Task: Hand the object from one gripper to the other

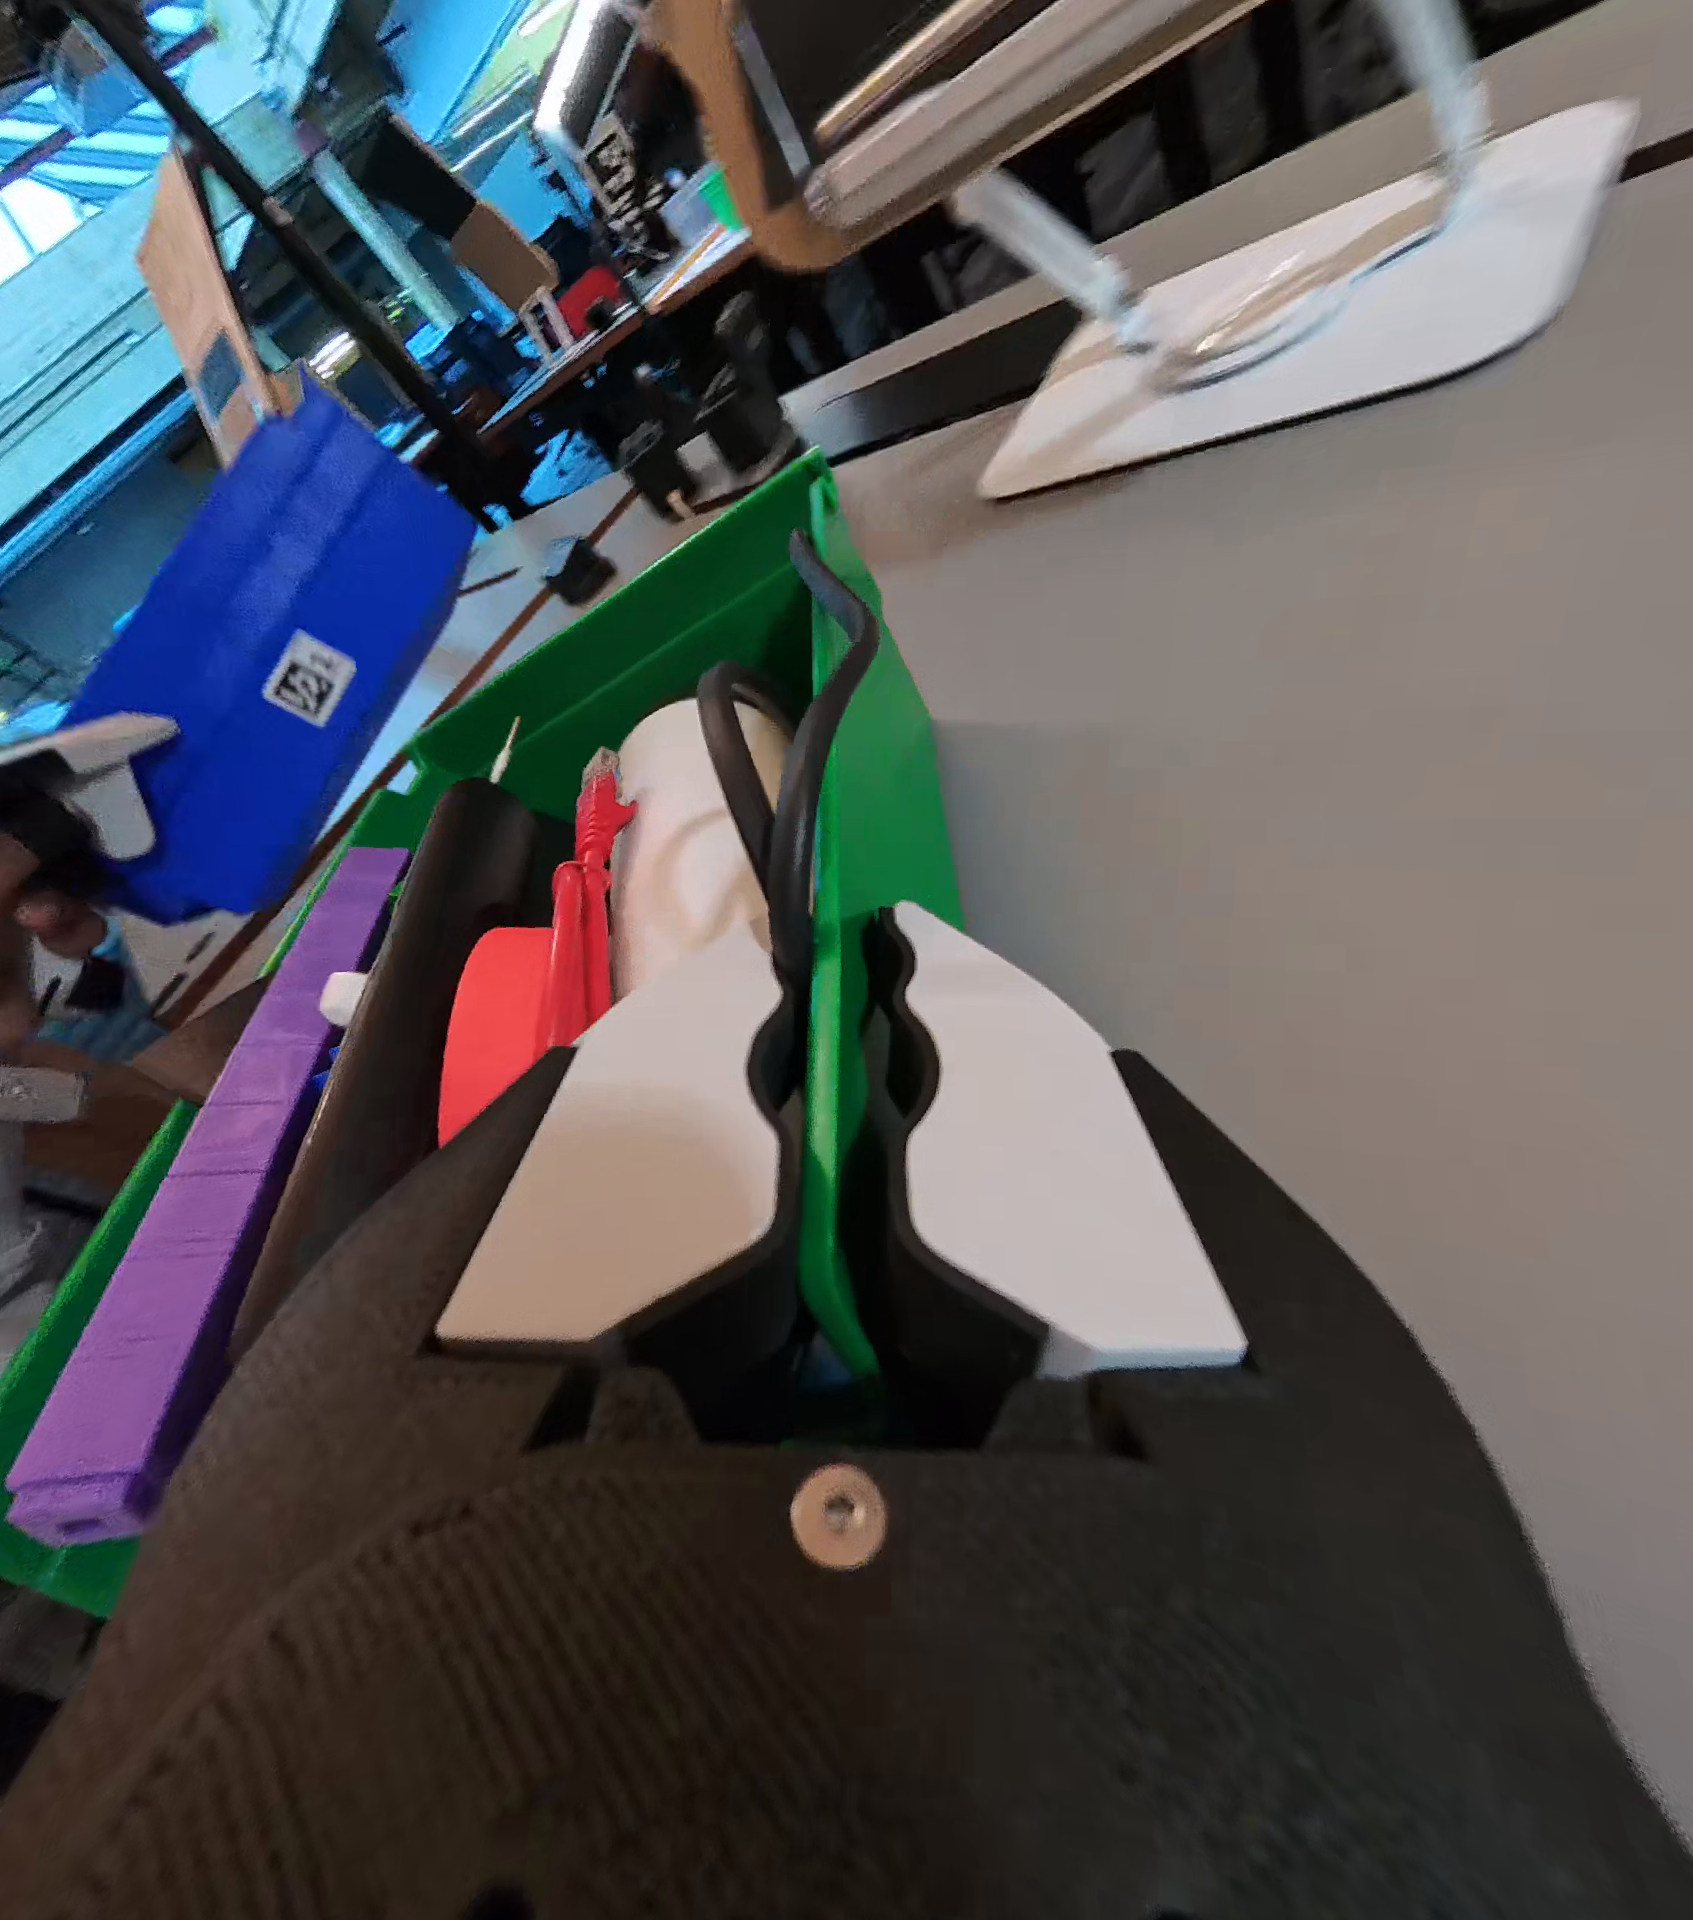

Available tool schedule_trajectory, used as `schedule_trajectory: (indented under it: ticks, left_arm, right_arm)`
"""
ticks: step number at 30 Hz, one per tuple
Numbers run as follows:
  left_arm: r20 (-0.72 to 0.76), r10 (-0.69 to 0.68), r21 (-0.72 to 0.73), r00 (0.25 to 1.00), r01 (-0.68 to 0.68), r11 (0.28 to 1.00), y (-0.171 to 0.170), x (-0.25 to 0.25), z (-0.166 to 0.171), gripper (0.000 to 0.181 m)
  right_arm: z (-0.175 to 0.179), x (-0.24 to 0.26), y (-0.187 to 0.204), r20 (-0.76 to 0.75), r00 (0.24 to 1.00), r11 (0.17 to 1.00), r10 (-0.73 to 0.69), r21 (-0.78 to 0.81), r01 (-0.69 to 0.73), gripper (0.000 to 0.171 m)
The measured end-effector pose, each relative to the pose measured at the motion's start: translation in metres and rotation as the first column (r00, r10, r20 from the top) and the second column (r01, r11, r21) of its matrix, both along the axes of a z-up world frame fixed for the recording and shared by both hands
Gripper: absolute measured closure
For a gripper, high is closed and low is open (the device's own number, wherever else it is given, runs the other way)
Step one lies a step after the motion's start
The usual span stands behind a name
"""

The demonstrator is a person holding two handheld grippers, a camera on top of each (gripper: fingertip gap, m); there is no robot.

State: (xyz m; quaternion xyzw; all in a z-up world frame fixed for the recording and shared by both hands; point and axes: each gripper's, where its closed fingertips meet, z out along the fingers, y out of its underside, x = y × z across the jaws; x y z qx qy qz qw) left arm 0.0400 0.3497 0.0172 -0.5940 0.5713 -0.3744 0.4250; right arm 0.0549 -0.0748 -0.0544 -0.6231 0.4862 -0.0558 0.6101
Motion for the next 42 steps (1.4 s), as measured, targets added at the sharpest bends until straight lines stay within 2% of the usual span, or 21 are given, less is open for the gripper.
schedule_trajectory:
  ticks: [1, 3, 7, 12, 16, 19, 24, 27, 31, 34, 37, 40, 42]
  left_arm:
    - [0.028, 0.01, -0.003, 1.0, -0.01, 1.0, 0.008, -0.005, 0.013, 0.175]
    - [0.069, 0.03, 0.007, 0.997, -0.03, 1.0, 0.023, -0.018, 0.04, 0.175]
    - [0.147, 0.099, 0.039, 0.984, -0.106, 0.994, 0.056, -0.052, 0.091, 0.175]
    - [0.164, 0.163, 0.105, 0.973, -0.181, 0.978, 0.081, -0.089, 0.12, 0.176]
    - [0.18, 0.134, 0.108, 0.975, -0.155, 0.982, 0.075, -0.097, 0.132, 0.175]
    - [0.213, 0.073, 0.068, 0.974, -0.09, 0.994, 0.063, -0.092, 0.137, 0.175]
    - [0.212, 0.0, 0.069, 0.977, -0.015, 0.998, 0.037, -0.08, 0.137, 0.174]
    - [0.21, -0.047, 0.078, 0.977, 0.032, 0.996, 0.019, -0.073, 0.136, 0.174]
    - [0.219, -0.144, 0.09, 0.965, 0.127, 0.988, -0.018, -0.068, 0.14, 0.174]
    - [0.222, -0.257, 0.1, 0.941, 0.24, 0.966, -0.064, -0.066, 0.142, 0.175]
    - [0.205, -0.397, 0.122, 0.895, 0.379, 0.917, -0.129, -0.064, 0.135, 0.175]
    - [0.154, -0.542, 0.158, 0.826, 0.521, 0.839, -0.206, -0.064, 0.113, 0.175]
    - [0.107, -0.63, 0.173, 0.769, 0.61, 0.773, -0.257, -0.066, 0.091, 0.174]
  right_arm:
    - [-0.002, 0.0, 0.021, 0.003, 1.0, 1.0, 0.019, -0.008, -0.019, 0.159]
    - [-0.003, -0.001, 0.063, -0.002, 1.0, 0.999, 0.027, -0.019, -0.027, 0.159]
    - [-0.001, 0.007, 0.152, -0.015, 1.0, 0.997, 0.013, 0.073, -0.012, 0.156]
    - [0.0, 0.02, 0.253, 0.068, 0.992, 0.994, -0.105, 0.01, 0.104, 0.159]
    - [0.002, 0.019, 0.325, 0.005, 0.993, 0.992, -0.122, 0.04, 0.122, 0.153]
    - [0.009, 0.006, 0.374, 0.005, 0.998, 0.993, -0.067, 0.103, 0.066, 0.133]
    - [0.017, -0.022, 0.415, 0.042, 0.993, 0.987, 0.11, 0.113, -0.114, 0.117]
    - [0.029, -0.035, 0.404, 0.087, 0.976, 0.971, 0.198, 0.117, -0.208, 0.106]
    - [0.048, -0.047, 0.344, 0.17, 0.951, 0.95, 0.257, 0.137, -0.281, 0.092]
    - [0.053, -0.047, 0.269, 0.272, 0.93, 0.956, 0.248, 0.083, -0.28, 0.09]
    - [0.026, -0.035, 0.176, 0.357, 0.909, 0.973, 0.215, -0.156, -0.168, 0.086]
    - [0.0, -0.029, 0.083, 0.371, 0.916, 0.95, 0.15, -0.309, -0.031, 0.084]
    - [0.008, -0.03, 0.04, 0.367, 0.925, 0.951, 0.101, -0.31, 0.019, 0.084]
